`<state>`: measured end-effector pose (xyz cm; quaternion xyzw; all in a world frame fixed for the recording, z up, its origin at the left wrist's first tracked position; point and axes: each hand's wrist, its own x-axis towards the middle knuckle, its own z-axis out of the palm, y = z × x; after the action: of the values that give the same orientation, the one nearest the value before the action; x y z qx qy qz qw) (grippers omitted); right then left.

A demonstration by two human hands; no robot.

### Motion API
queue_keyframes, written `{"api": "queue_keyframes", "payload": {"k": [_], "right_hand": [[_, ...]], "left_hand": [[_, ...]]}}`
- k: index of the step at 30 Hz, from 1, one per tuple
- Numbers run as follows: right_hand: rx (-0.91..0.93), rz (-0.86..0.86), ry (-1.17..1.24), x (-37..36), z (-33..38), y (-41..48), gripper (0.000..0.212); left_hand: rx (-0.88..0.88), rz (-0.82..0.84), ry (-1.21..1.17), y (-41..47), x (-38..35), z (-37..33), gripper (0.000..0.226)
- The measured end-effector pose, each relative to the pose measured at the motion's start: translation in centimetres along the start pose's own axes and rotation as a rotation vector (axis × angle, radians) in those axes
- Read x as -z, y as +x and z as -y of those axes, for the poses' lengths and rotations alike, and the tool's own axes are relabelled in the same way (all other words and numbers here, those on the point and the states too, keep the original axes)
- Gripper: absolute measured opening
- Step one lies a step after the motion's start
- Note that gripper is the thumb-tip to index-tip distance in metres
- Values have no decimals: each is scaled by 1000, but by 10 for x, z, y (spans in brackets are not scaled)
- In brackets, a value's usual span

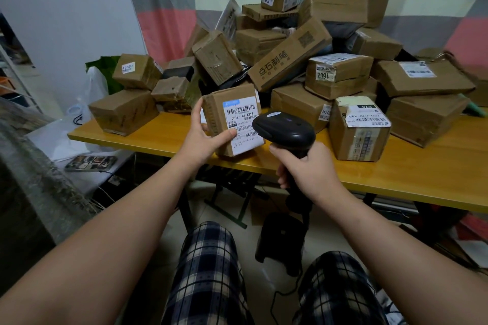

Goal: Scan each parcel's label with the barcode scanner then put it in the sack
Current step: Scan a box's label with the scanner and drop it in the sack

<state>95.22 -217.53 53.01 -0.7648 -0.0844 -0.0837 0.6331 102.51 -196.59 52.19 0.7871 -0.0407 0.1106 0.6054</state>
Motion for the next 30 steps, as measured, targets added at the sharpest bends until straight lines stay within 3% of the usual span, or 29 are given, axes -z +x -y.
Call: {"api": "queue_keyframes", "payload": {"k": [11, 16, 22, 30], "right_hand": [[42, 18, 74, -7, 1, 0, 13], [87, 125, 109, -31, 0, 4, 10], [172, 360, 25, -90, -7, 12, 24], [142, 712, -153, -214, -26, 17, 29]], "left_hand": [[-47, -28, -98, -11, 1, 1, 102], [-116, -107, -110, -37, 23, 8, 106], [-70, -325, -127, -88, 86, 41, 105], [85, -706, 15, -170, 175, 110, 105]]}}
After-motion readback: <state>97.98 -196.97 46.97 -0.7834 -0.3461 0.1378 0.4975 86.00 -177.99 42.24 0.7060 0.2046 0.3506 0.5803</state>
